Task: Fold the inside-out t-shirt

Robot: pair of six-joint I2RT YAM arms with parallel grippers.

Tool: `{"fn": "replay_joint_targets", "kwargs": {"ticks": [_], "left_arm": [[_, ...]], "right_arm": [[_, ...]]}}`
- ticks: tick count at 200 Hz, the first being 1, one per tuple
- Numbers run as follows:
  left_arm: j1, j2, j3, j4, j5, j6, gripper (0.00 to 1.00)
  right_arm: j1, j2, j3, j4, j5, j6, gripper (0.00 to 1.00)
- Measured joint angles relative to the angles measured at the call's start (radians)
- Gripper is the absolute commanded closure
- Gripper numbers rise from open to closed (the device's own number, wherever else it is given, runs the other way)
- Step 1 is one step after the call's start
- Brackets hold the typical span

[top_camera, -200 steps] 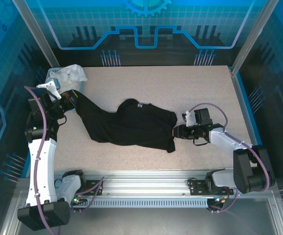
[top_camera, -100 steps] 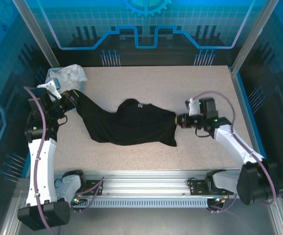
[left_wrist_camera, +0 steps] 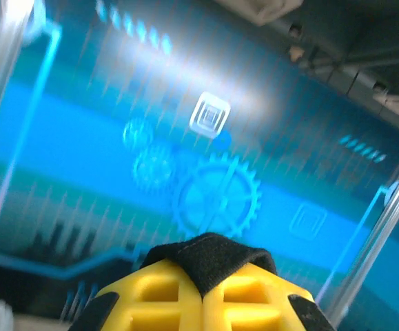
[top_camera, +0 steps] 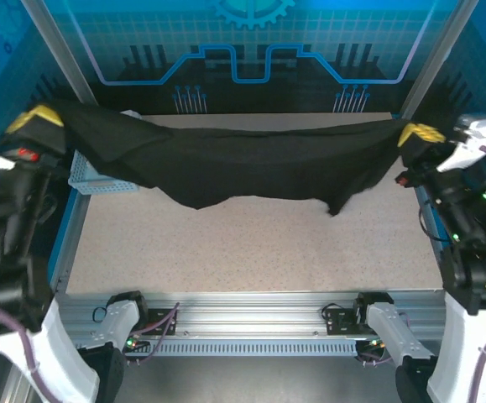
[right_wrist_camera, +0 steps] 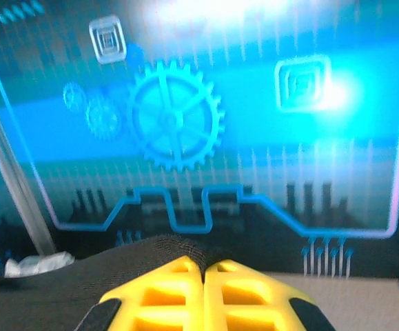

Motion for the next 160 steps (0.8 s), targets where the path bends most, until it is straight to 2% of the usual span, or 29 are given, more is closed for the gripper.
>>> {"fn": "replay_joint_targets", "kwargs": {"ticks": [24,54,74,97,113,132,160], "left_arm": [[0.000,0.048,0.143,-0.026,-0.055,0.034,1.00],[-0.018,0.107,0.012,0.020,-0.079,0.038,1.00],[-0.127,0.231,-0.097,0.035,-0.158,0.078,1.00],[-0.225,0.450,-0.118,0.057,-0.223,0.120,1.00],[-0.250,0.584,-0.114,0.063,-0.248,0.135,1.00],[-0.259,0.697,-0.069,0.043,-0.260,0.139,1.00],[-0.259,0.700,-0.019,0.037,-0.264,0.141,1.00]], "right_arm": [[0.000,0.001,0.076,-0.034,0.066,-0.043,1.00],[0.000,0.039,0.026,-0.027,0.082,-0.058,1.00],[0.000,0.130,-0.047,0.021,0.074,-0.054,1.00],[0.000,0.311,-0.087,0.093,0.055,-0.047,1.00],[0.000,0.450,-0.086,0.127,0.045,-0.047,1.00],[0.000,0.545,-0.083,0.130,0.039,-0.051,1.00],[0.000,0.544,-0.064,0.119,0.037,-0.071,1.00]]}}
